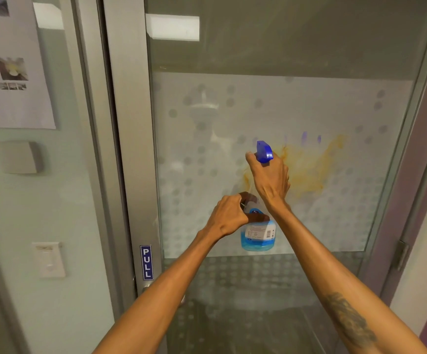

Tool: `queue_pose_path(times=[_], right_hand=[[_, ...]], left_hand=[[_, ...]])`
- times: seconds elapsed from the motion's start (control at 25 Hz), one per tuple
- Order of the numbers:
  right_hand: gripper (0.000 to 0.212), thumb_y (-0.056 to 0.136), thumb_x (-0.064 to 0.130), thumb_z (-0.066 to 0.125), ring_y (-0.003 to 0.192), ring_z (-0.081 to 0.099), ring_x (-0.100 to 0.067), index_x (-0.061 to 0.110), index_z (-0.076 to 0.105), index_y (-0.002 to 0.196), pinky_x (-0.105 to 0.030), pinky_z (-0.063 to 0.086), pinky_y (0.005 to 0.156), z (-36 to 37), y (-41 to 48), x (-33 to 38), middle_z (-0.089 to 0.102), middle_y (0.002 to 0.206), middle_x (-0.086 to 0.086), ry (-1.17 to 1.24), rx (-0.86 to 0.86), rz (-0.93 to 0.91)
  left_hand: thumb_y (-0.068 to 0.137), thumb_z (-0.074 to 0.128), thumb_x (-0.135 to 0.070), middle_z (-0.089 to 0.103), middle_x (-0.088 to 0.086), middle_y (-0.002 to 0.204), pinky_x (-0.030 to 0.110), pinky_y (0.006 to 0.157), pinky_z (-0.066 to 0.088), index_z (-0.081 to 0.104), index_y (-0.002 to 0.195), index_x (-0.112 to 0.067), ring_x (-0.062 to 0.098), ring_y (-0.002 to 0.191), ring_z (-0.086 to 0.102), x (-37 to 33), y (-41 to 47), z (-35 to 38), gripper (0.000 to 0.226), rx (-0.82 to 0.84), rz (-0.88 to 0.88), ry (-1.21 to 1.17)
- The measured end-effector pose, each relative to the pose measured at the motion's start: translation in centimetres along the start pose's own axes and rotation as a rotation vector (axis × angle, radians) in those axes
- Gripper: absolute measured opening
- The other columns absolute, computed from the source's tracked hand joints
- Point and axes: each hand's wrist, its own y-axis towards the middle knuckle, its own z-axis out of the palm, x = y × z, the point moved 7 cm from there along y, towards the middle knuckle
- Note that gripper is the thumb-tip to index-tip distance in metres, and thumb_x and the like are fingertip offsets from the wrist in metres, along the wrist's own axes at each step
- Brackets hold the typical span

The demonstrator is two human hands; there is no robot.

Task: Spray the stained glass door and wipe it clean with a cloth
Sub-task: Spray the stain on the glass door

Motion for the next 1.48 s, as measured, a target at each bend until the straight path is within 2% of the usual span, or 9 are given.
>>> queue_pose_path(times=[0.28, 0.4, 0.48, 0.6, 0.84, 1.0, 1.12, 1.24, 1.48], right_hand=[[0.038, 0.090, 0.041, 0.059, 0.086, 0.060, -0.022, 0.017, 0.049, 0.118, -0.033, 0.049, 0.073, 2.6, -4.6, 0.7, 0.060, 0.098, -0.005, -0.207, 0.213, 0.055], [0.044, 0.091, 0.039, 0.061, 0.092, 0.060, -0.024, 0.014, 0.049, 0.125, -0.039, 0.052, 0.081, 3.7, -6.5, 1.8, 0.059, 0.101, -0.006, -0.289, 0.362, 0.059], [0.038, 0.090, 0.038, 0.062, 0.090, 0.062, -0.024, 0.016, 0.051, 0.120, -0.041, 0.055, 0.083, 4.0, -7.9, 2.5, 0.060, 0.097, -0.005, -0.309, 0.445, 0.048], [0.028, 0.090, 0.035, 0.064, 0.089, 0.063, -0.025, 0.021, 0.048, 0.108, -0.043, 0.057, 0.083, 3.5, -10.5, 3.6, 0.060, 0.093, -0.004, -0.268, 0.519, 0.037], [0.024, 0.092, 0.038, 0.064, 0.079, 0.060, -0.022, 0.019, 0.052, 0.101, -0.035, 0.054, 0.070, 1.7, -17.9, 7.2, 0.058, 0.082, 0.001, -0.172, 0.646, -0.022], [0.027, 0.092, 0.040, 0.065, 0.071, 0.058, -0.016, 0.016, 0.056, 0.104, -0.024, 0.042, 0.059, 1.1, -24.5, 9.9, 0.062, 0.085, -0.002, -0.096, 0.774, -0.046], [0.026, 0.091, 0.035, 0.069, 0.077, 0.063, -0.019, 0.017, 0.056, 0.103, -0.030, 0.052, 0.068, 0.8, -29.6, 13.5, 0.063, 0.084, -0.001, -0.045, 0.957, -0.057], [0.033, 0.087, 0.027, 0.073, 0.091, 0.065, -0.024, 0.016, 0.057, 0.114, -0.037, 0.059, 0.080, 1.0, -35.1, 17.3, 0.065, 0.102, -0.005, -0.005, 1.135, -0.110], [0.032, 0.082, 0.029, 0.077, 0.095, 0.069, -0.026, 0.016, 0.065, 0.109, -0.047, 0.061, 0.084, 2.6, -48.7, 25.3, 0.071, 0.103, -0.005, 0.223, 1.317, -0.137]], left_hand=[[0.083, 0.076, -0.055, 0.075, 0.007, 0.120, 0.042, 0.085, 0.063, 0.065, 0.123, -0.016, 0.028, 0.098, 0.073, 2.3, -3.8, -1.7, 0.057, -0.022, -0.114, -0.018], [0.085, 0.075, -0.054, 0.075, 0.004, 0.120, 0.027, 0.071, 0.056, 0.064, 0.123, -0.020, 0.021, 0.091, 0.069, 3.3, -6.0, -3.5, 0.053, -0.069, -0.146, 0.060], [0.083, 0.078, -0.052, 0.074, 0.002, 0.120, 0.025, 0.069, 0.054, 0.064, 0.123, -0.022, 0.018, 0.090, 0.067, 3.7, -7.9, -4.8, 0.052, -0.087, -0.158, 0.112], [0.081, 0.080, -0.047, 0.074, 0.003, 0.120, 0.037, 0.081, 0.063, 0.064, 0.123, -0.021, 0.022, 0.097, 0.072, 3.4, -11.2, -6.2, 0.052, -0.086, -0.190, 0.160], [0.082, 0.082, -0.043, 0.071, 0.000, 0.120, 0.025, 0.078, 0.054, 0.059, 0.126, -0.017, 0.016, 0.097, 0.067, 0.6, -21.4, -8.2, 0.056, -0.181, -0.266, 0.099], [0.084, 0.080, -0.042, 0.072, 0.002, 0.121, 0.032, 0.084, 0.058, 0.061, 0.126, -0.016, 0.016, 0.096, 0.066, -1.6, -29.2, -10.7, 0.053, -0.254, -0.341, 0.144], [0.083, 0.080, -0.041, 0.073, 0.004, 0.124, 0.039, 0.088, 0.061, 0.062, 0.127, -0.015, 0.023, 0.099, 0.072, -2.1, -35.5, -13.6, 0.054, -0.283, -0.436, 0.182], [0.082, 0.083, -0.034, 0.071, -0.001, 0.117, 0.040, 0.089, 0.060, 0.064, 0.125, -0.014, 0.021, 0.098, 0.071, -2.6, -42.2, -17.0, 0.051, -0.320, -0.507, 0.196], [0.082, 0.082, -0.032, 0.070, -0.001, 0.118, 0.043, 0.090, 0.061, 0.064, 0.123, -0.014, 0.022, 0.101, 0.070, -3.7, -58.3, -24.0, 0.048, -0.441, -0.682, 0.309]])
